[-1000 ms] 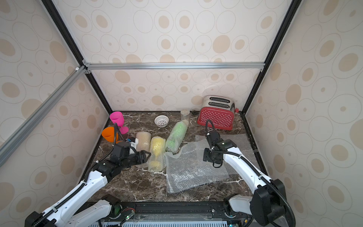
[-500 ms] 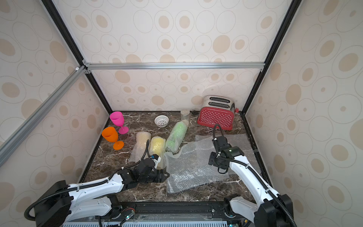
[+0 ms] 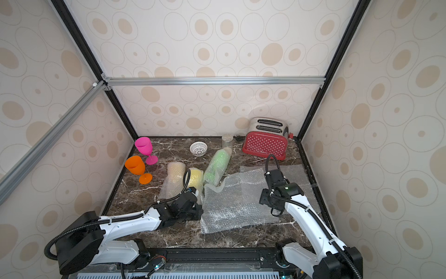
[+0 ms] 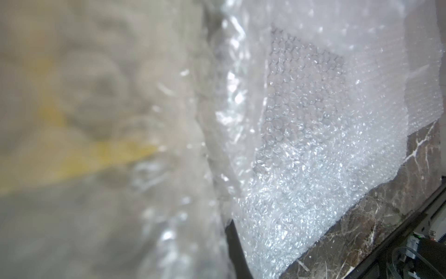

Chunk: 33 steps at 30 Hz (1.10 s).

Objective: Unpack wine glasses from bubble wrap
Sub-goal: Pick up the bubble wrap from the center of the board.

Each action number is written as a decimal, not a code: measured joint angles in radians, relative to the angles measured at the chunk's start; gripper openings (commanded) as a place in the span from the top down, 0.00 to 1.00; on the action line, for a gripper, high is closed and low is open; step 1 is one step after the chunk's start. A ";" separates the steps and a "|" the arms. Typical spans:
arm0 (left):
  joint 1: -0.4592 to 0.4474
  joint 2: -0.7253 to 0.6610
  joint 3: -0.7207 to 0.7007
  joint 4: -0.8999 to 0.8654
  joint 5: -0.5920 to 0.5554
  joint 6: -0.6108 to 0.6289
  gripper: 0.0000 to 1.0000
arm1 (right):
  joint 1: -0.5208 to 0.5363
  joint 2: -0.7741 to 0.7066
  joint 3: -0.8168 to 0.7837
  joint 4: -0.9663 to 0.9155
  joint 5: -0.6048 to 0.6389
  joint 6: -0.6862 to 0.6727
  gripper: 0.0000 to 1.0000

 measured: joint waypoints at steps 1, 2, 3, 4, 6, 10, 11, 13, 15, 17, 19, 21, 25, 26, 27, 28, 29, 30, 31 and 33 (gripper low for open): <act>0.007 -0.011 0.000 -0.017 -0.007 0.000 1.00 | -0.001 0.001 -0.009 0.004 0.000 0.000 0.33; 0.014 -0.021 0.000 -0.030 -0.013 -0.001 1.00 | -0.002 0.005 -0.018 0.006 0.000 0.001 0.34; 0.023 -0.032 0.000 -0.043 -0.018 -0.002 1.00 | -0.003 0.012 -0.027 0.008 0.000 0.003 0.34; 0.030 -0.042 0.000 -0.055 -0.023 -0.003 1.00 | -0.004 0.024 -0.036 0.012 -0.001 0.006 0.36; 0.039 -0.056 -0.002 -0.069 -0.027 -0.004 1.00 | -0.005 0.054 -0.050 0.024 -0.005 0.011 0.38; 0.048 -0.067 -0.002 -0.090 -0.033 -0.004 1.00 | -0.007 0.121 -0.065 0.057 -0.032 0.021 0.45; 0.050 -0.067 -0.002 -0.095 -0.034 -0.004 1.00 | -0.007 0.134 -0.071 0.067 -0.038 0.024 0.47; 0.053 -0.067 -0.002 -0.103 -0.034 -0.004 1.00 | -0.007 0.154 -0.085 0.088 -0.053 0.029 0.49; 0.054 -0.067 -0.002 -0.104 -0.033 -0.004 1.00 | -0.007 0.169 -0.100 0.103 -0.064 0.034 0.52; 0.055 -0.067 -0.002 -0.104 -0.033 -0.004 1.00 | -0.007 0.181 -0.110 0.109 -0.073 0.038 0.54; 0.056 -0.067 -0.002 -0.104 -0.032 -0.004 1.00 | -0.007 0.187 -0.122 0.114 -0.081 0.047 0.56; 0.056 -0.067 -0.002 -0.104 -0.032 -0.004 1.00 | -0.007 0.183 -0.138 0.115 -0.086 0.061 0.56; 0.058 -0.067 -0.002 -0.103 -0.029 -0.004 1.00 | -0.007 0.150 -0.199 0.130 -0.108 0.099 0.61; 0.058 -0.067 -0.002 -0.103 -0.029 -0.004 1.00 | -0.007 0.145 -0.214 0.133 -0.113 0.106 0.62; 0.058 -0.067 -0.002 -0.103 -0.028 -0.003 1.00 | -0.007 0.143 -0.229 0.136 -0.121 0.113 0.63; 0.058 -0.067 -0.002 -0.103 -0.027 -0.003 1.00 | -0.007 0.145 -0.240 0.141 -0.129 0.121 0.65; 0.059 -0.067 -0.002 -0.103 -0.026 -0.003 1.00 | -0.007 0.147 -0.247 0.146 -0.134 0.126 0.67; 0.059 -0.067 -0.002 -0.104 -0.026 -0.003 1.00 | -0.007 0.149 -0.253 0.152 -0.141 0.131 0.70; 0.059 -0.067 -0.002 -0.104 -0.025 -0.003 1.00 | -0.007 0.151 -0.257 0.158 -0.147 0.134 0.73; 0.060 -0.067 -0.002 -0.104 -0.024 -0.003 1.00 | -0.007 0.156 -0.264 0.173 -0.157 0.139 0.81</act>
